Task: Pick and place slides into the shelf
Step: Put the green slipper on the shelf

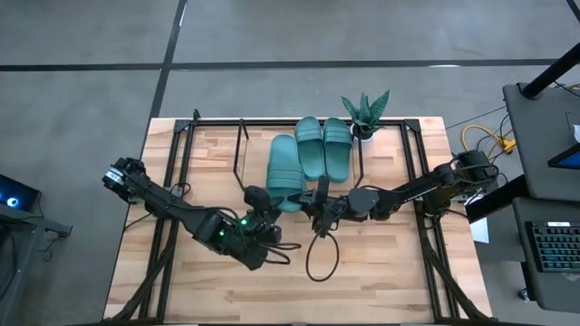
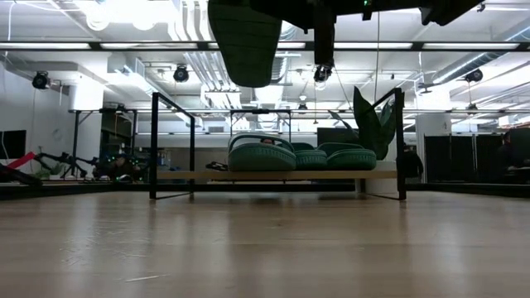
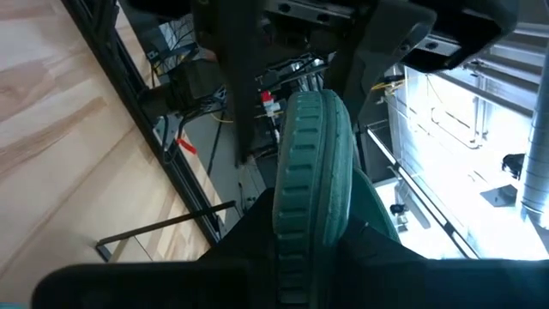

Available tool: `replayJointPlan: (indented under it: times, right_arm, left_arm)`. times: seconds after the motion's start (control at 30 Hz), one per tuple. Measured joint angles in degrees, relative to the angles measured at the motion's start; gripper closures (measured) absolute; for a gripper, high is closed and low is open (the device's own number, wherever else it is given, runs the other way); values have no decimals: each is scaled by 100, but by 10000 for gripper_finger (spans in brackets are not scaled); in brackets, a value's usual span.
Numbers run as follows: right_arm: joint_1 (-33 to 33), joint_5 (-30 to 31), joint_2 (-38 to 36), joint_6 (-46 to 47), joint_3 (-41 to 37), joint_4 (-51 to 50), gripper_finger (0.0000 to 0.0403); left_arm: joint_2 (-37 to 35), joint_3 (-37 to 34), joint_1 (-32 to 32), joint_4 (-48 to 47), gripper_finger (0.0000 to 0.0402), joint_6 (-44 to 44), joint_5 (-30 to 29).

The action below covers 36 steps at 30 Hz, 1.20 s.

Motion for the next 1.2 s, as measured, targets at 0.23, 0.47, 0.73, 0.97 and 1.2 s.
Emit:
replayJointPlan:
  times: [0.23, 0.47, 0.73, 0.97, 1.2]
  right_arm:
    - [1, -3, 4, -5, -2, -9, 363]
    - [13, -13, 4, 7, 0, 29, 363]
    - [120, 839, -3, 28, 13, 230, 266]
    - [397, 1979, -90, 75, -4, 254, 217]
    - [723, 2349, -326, 101, -4, 283, 222]
  left_arm:
    - [0, -2, 2, 0, 349, 46, -24]
    - [-57, -11, 13, 10, 380, 14, -98]
    - [-324, -65, 10, -54, 380, -10, -408]
    - [-671, -301, 6, -202, 380, -205, -993]
    - [-870, -754, -5, -163, 380, -499, -1137]
